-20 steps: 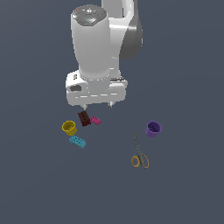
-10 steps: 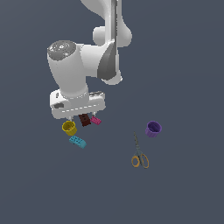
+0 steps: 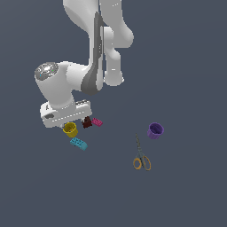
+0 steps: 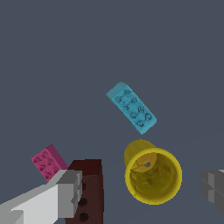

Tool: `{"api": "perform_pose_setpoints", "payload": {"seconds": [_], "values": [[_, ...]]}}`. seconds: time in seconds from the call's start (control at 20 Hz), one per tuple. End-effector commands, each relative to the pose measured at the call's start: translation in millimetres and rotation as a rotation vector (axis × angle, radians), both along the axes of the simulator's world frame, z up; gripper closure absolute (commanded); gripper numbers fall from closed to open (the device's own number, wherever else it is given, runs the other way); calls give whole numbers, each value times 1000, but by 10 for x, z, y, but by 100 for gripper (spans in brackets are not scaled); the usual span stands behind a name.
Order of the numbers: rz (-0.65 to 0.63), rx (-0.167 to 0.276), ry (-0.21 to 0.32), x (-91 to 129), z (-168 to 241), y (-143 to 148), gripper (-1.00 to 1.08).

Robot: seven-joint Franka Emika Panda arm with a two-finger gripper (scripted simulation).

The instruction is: Pick up a designated object from a clutter of objects.

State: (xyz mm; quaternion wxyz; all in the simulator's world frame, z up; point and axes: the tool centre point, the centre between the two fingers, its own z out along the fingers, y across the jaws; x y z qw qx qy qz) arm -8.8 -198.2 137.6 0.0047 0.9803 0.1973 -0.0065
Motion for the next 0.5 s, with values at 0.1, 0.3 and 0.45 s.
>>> {"api": "perform_pose_setpoints", "payload": {"seconds": [0.1, 0.3, 0.45], "values": [[39, 6, -5, -83, -207, -215, -92], [61, 10, -8, -141, -328, -337, -92], [71, 11, -10, -169, -384, -391, -92]]}}
